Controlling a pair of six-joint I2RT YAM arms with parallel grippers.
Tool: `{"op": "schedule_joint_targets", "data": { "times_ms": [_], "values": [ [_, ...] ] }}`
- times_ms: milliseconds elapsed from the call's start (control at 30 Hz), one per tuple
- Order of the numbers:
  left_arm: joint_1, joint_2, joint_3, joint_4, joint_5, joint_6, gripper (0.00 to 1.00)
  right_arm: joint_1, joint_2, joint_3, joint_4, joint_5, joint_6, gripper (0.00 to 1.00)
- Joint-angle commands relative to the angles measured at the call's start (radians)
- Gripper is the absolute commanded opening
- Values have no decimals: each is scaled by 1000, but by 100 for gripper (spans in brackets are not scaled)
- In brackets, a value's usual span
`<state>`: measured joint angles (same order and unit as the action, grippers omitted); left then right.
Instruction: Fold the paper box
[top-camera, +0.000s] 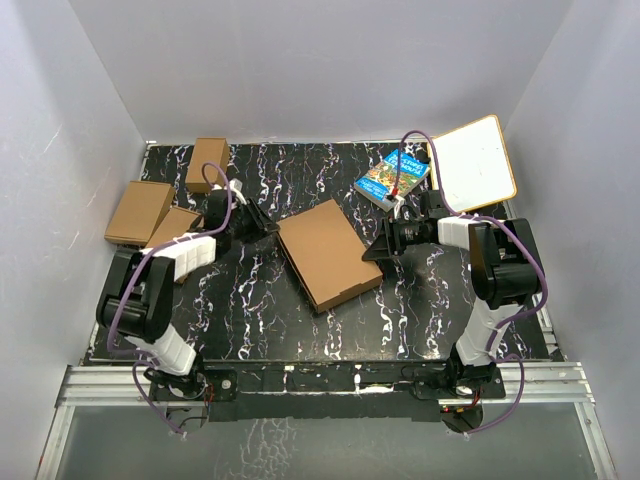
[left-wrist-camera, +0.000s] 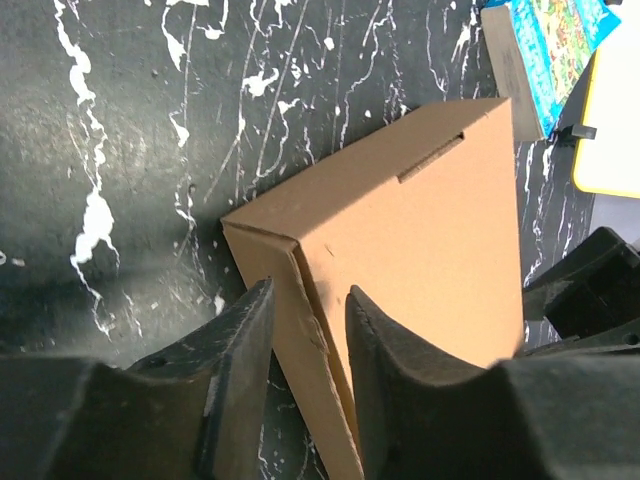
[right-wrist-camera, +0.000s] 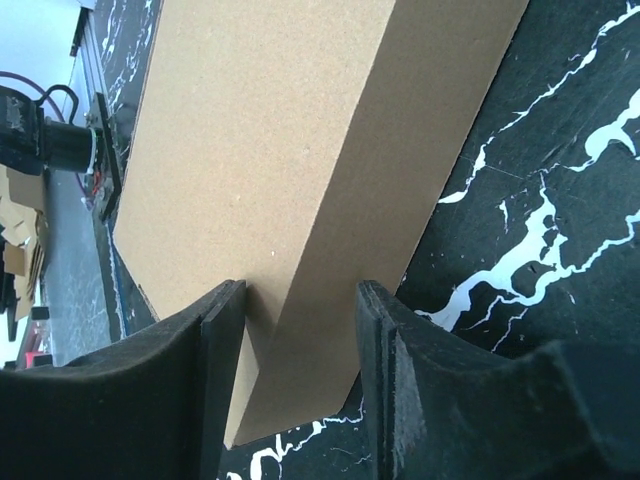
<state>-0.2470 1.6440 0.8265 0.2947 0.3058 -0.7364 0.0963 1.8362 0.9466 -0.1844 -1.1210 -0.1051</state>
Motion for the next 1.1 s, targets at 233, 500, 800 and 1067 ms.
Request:
{"op": "schedule_joint_targets", "data": {
  "times_ms": [233, 500, 800, 1067],
  "values": [
    [-14, -446, -165, -28, -56, 89, 68, -46, -127, -28, 76, -38, -5, 59],
    [-14, -540, -464, 266, 54, -153, 87, -41, -38, -46, 114, -74, 75, 56],
    [-87, -340, -533, 534, 71, -277, 90, -53, 28, -36, 76, 15, 94, 35],
    [-176, -183, -511, 680, 5, -325, 97, -84, 55, -35, 59, 70, 98, 27]
  ]
}}
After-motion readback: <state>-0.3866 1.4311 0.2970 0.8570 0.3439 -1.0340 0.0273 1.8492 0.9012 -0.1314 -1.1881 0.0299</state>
